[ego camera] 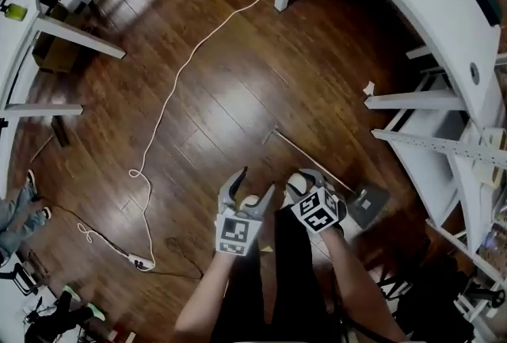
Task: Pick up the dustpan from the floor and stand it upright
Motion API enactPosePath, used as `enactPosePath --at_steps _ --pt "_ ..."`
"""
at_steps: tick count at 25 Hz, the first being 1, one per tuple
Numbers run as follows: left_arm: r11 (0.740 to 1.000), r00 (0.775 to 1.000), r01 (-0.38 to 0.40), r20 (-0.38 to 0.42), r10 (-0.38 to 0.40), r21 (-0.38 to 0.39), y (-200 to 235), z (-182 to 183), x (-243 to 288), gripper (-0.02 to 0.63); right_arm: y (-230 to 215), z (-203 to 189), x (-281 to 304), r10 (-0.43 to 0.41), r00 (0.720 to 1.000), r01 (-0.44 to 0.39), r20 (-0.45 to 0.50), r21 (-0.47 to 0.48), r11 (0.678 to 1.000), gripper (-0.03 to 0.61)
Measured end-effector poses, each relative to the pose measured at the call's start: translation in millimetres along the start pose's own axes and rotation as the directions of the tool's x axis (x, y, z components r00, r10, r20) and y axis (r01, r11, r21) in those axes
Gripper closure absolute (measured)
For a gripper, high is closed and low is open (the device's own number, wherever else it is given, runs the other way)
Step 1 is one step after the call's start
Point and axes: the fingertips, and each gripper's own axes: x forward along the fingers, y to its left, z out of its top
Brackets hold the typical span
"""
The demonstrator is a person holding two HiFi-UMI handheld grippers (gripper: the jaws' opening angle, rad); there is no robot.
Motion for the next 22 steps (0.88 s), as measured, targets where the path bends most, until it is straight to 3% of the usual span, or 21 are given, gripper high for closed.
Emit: enactPosePath --at_steps 6,12,18,22 --pt "0.996 0.987 -0.075 -0.146 0.068 -0.045 53.0 -135.4 87.3 0.295 -41.7 -63.2 161.8 0.034 0.996 -0.035 -0.081 -0.013 0.999 0.408" --pt "0.994 0.987 -0.069 -0.152 0.056 -0.085 85.8 -241.0 168.0 0.295 -101.4 -129.0 316.3 0.000 0.991 0.001 -0.137 0.007 1.000 0.408" --pt "0.994 0.989 -0.058 -0.139 0.046 -0.088 114.7 -311.2 216.9 0.293 -120.5 -163.5 412.7 0.011 0.979 -0.035 -0.206 -0.114 0.993 0.408" --pt "0.990 0.992 -0.090 -0.099 0.080 -0.106 126.1 -331.5 231.4 0.299 -128.5 -177.8 444.0 -0.005 0.974 -0.040 -0.228 -0.193 0.980 0.424"
